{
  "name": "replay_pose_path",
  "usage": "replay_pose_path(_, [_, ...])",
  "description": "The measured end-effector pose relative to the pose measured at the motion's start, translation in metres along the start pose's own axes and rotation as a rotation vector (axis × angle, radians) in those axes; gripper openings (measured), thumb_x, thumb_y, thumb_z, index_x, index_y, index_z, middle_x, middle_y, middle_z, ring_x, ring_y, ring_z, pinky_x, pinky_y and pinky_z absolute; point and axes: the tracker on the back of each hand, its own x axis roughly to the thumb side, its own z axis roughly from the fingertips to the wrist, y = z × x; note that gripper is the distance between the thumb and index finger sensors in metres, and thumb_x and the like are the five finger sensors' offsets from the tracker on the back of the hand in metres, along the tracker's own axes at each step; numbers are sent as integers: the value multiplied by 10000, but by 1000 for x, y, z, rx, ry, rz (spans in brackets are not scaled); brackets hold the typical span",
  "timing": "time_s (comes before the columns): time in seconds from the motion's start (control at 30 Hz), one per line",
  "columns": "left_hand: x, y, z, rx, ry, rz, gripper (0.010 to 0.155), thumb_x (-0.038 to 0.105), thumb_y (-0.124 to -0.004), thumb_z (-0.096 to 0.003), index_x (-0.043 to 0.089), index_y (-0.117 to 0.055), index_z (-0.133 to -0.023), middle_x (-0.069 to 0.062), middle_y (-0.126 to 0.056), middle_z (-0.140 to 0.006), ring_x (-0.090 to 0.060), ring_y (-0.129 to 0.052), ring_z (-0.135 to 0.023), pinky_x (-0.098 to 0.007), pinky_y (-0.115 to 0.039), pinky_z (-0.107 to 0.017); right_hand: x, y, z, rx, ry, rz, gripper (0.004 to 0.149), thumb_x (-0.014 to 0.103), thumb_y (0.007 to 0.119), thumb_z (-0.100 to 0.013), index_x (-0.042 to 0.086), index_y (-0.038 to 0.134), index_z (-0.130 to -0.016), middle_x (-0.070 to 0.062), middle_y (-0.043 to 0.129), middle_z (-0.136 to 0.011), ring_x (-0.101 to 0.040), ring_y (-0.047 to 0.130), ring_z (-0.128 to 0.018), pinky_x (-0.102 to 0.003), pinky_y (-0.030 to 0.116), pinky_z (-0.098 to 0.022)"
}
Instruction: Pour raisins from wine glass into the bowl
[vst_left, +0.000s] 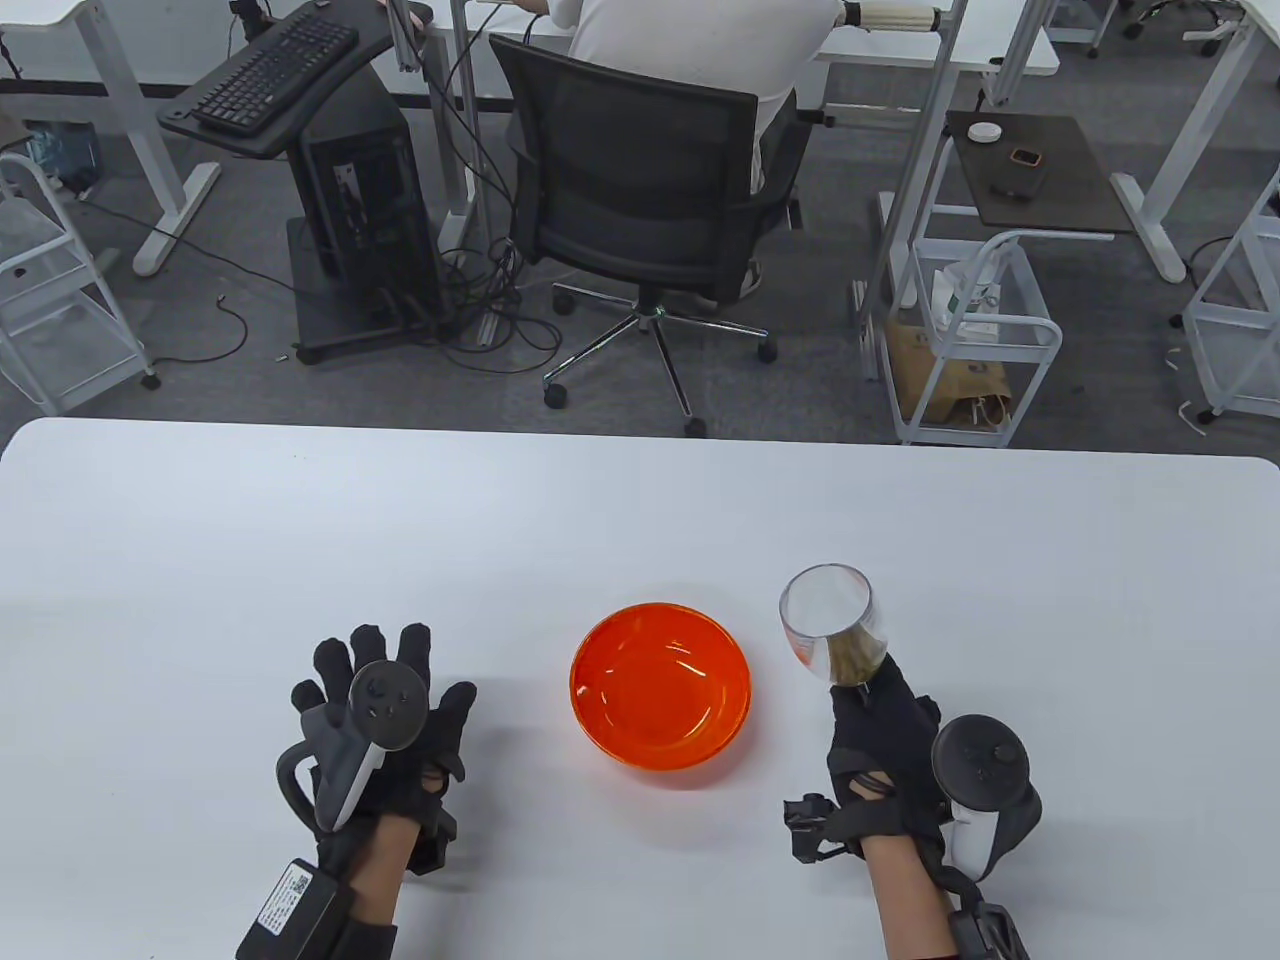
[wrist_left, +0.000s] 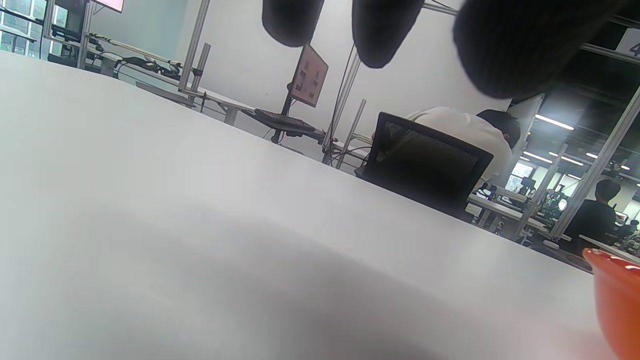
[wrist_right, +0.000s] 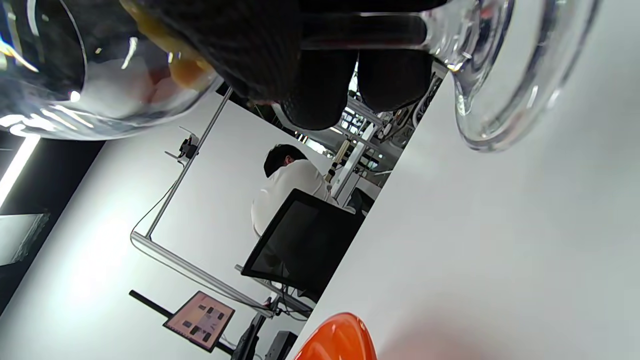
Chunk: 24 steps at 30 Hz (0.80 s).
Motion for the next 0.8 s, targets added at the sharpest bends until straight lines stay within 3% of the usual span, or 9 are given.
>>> replay_pose_path(0.13, [2,-3,0,-8,-9,-15,777,623,-808,-395,387,-567,-1096,-96,-424,-1240,-424,-245,-1107,-645,-190,-742,1,6,-3,-42,-21,16,491,187,771,-531,194,644,-1005,-139,781,-969,-503,669,-923,-652,166,-722])
replay_pose_path(0.4, [4,-6,0,-20,-11,-32,764,619,-805,-398,391,-580,-1092,-96,-423,-1241,-422,-241,-1107,-643,-185,-741,-6,17,-3,-46,-98,247,484,199,737,-543,195,634,-1015,-140,770,-977,-500,646,-927,-636,135,-720])
replay_pose_path(0.8, [5,-6,1,-24,2,-52,756,612,-804,-400,390,-588,-1090,-97,-422,-1240,-423,-239,-1105,-640,-181,-740,2,21,2,-86,-221,427,481,208,739,-545,177,640,-1015,-157,780,-962,-513,643,-919,-644,144,-714])
